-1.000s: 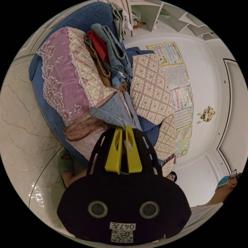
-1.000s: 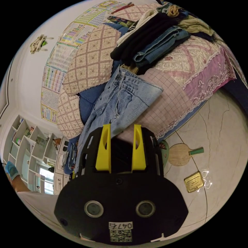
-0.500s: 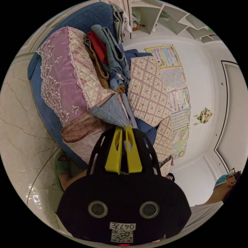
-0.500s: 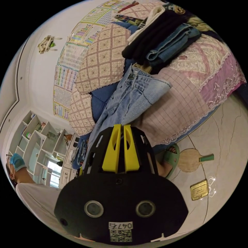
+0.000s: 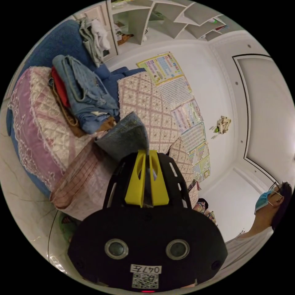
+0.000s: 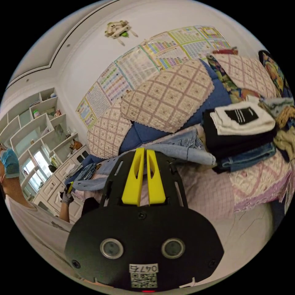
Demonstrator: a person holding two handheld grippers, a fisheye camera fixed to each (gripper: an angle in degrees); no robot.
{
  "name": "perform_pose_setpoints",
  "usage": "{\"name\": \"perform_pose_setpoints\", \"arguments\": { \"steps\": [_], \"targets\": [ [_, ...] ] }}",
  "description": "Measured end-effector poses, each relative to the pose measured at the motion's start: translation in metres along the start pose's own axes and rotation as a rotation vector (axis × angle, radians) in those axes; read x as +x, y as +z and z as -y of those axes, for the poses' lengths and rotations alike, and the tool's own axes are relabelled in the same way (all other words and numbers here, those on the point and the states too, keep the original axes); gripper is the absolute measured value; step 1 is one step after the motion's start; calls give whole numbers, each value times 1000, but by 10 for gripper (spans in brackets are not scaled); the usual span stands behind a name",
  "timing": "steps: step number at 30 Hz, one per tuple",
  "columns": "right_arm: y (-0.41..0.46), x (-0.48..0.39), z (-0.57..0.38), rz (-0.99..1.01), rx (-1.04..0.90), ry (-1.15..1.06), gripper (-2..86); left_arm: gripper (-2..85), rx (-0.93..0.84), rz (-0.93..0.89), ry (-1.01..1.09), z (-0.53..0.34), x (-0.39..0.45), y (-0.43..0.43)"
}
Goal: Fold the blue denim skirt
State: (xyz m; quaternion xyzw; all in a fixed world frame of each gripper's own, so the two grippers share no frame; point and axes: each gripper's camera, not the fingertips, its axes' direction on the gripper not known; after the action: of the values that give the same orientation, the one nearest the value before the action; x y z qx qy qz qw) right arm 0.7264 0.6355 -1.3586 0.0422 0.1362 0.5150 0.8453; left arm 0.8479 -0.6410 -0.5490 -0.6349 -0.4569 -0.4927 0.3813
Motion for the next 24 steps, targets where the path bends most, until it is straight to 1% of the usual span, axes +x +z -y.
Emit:
{"name": "perform_pose_setpoints", "arguments": {
  "steps": [2,4,6,9,12,18,24],
  "targets": [
    [-6,-9,-1,-13,37,-38,-9,-9,19,-18,12,4,3,-6],
    [-6,-1,-14,-10,49,6,-9,-9,19,-2,0,2,-4,-17],
    [4,24,-38,-12,-4,141,-9,-9,-5,38,-19,-3,-15,-21],
    [21,42,-59,-31,-97,245,-9,-9,-47,98,-60,-9,-34,-23],
    [29,43,-58,-8,-93,246,-9,-10,-75,124,-100,-8,-49,-23],
    [50,36,-26,6,-86,192,-9,-9,-35,118,-74,16,-53,-34],
    [79,43,-18,25,-79,230,-9,-9,-27,128,-98,32,-73,-36]
  ]
}}
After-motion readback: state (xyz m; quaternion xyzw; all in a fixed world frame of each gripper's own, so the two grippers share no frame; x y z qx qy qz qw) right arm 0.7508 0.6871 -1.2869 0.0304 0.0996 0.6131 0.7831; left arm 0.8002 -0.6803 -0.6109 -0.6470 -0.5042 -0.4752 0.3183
